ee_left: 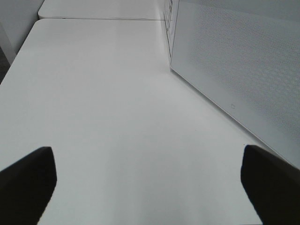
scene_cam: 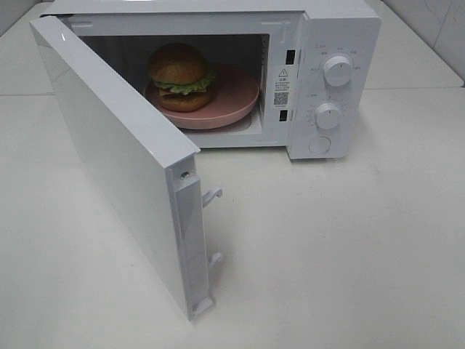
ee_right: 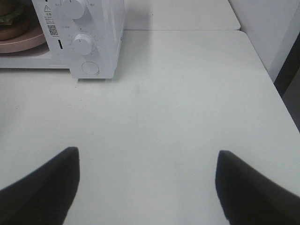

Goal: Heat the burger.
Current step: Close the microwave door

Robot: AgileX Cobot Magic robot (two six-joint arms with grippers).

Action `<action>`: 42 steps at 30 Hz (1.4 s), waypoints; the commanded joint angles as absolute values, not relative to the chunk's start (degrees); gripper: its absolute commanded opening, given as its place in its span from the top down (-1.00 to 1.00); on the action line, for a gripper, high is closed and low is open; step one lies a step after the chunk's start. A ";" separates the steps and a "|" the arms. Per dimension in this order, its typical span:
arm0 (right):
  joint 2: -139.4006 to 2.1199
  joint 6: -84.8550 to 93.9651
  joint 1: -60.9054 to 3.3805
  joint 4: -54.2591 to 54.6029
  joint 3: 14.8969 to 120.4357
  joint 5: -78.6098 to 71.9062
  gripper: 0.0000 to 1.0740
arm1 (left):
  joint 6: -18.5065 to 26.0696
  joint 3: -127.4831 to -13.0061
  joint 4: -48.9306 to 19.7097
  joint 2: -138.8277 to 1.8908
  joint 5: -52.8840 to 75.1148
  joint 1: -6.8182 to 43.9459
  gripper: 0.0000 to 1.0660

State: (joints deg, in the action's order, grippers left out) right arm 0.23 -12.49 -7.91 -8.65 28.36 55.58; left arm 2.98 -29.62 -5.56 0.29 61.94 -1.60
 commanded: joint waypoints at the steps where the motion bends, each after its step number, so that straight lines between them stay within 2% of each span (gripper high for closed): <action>1: 1.78 -12.26 -7.56 -8.42 28.30 55.35 -0.40 | 3.21 -29.56 -5.73 0.97 61.19 -1.72 -0.88; 42: 1.78 -12.26 -7.56 -8.42 28.30 55.35 -0.40 | 3.21 -29.56 -5.73 0.34 61.19 -1.72 -0.88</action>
